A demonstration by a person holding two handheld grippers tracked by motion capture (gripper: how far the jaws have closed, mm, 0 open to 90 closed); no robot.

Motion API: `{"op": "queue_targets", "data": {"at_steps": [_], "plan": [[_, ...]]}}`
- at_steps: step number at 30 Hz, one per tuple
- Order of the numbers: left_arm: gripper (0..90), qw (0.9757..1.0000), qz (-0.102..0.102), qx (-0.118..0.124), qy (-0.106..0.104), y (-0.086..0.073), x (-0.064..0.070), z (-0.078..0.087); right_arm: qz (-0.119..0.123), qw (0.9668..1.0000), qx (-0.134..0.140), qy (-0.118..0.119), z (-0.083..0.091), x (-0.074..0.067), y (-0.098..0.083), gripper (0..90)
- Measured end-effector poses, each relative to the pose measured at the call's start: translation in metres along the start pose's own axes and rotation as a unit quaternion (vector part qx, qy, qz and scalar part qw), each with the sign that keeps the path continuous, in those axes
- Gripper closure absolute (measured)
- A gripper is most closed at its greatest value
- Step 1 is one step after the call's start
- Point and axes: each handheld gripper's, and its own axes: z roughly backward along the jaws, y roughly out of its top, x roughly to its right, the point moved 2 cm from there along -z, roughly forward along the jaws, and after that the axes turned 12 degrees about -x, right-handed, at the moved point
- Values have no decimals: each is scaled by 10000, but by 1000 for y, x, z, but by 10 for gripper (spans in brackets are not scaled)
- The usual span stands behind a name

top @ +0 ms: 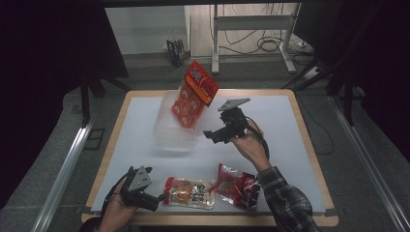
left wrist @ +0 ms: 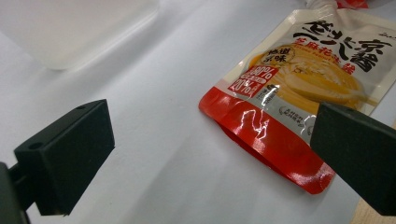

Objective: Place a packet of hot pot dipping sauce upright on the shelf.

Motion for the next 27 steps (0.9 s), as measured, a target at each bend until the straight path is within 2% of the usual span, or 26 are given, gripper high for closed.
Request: {"op": "queue_targets", "data": {"at_steps": [5,13,17,22,27], "plan": [[0,10000,4,3,-5,0,0,0,18,10000,9,-17,-1,-7,-14,0],[0,10000,-33,-9,6,0,1,0,-111,9999,4,131,-5,-13,-40,0],[0,10000,-11,18,-6,0,1,0,-123,9999,20,110,-2,-15,-51,5],[0,10000,12,48,-9,0,0,1,-278,9994,-111,180,0,-16,-62,17],[0,9999,70,82,-53,0,-1,3,-233,9991,-355,78,1,-20,-72,81]]}}
